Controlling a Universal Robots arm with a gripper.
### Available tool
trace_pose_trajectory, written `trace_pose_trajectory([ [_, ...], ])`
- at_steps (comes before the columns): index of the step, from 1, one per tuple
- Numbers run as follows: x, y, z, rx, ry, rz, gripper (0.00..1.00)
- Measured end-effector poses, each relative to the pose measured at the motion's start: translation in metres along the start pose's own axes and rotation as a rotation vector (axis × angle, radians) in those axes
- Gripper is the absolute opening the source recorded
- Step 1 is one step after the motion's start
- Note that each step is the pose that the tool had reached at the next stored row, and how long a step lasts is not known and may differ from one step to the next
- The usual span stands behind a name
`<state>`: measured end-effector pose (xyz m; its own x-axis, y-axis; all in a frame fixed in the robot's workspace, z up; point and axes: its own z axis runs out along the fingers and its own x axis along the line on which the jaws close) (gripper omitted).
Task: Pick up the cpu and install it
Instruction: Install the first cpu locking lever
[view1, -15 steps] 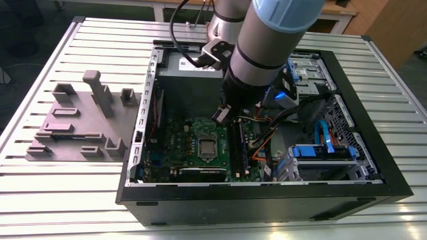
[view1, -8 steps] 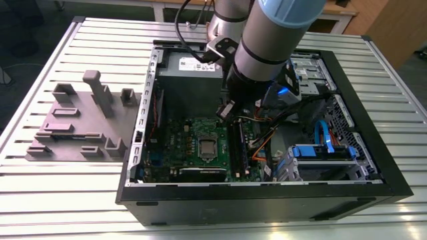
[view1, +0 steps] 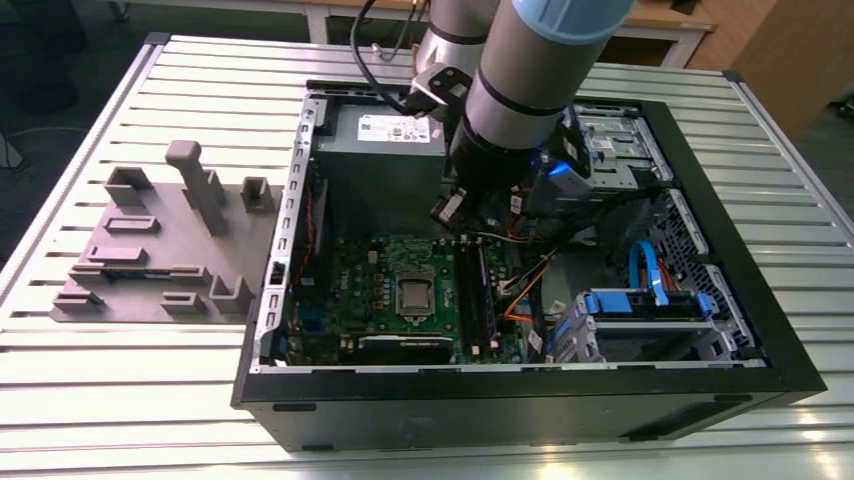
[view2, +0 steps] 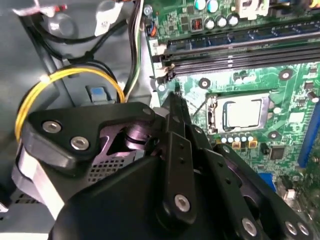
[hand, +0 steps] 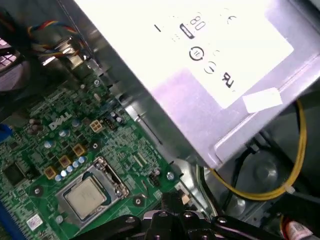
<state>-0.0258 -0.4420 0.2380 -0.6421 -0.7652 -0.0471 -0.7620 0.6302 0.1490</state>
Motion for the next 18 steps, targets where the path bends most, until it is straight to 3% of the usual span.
trace_pose_trajectory([
  [7, 0.0054, 0.0043, 0.0036, -0.0015, 0.0057, -0.035, 0.10],
  [18, 0.0174, -0.0053, 0.0016, -0.0019, 0.0066, -0.042, 0.10],
])
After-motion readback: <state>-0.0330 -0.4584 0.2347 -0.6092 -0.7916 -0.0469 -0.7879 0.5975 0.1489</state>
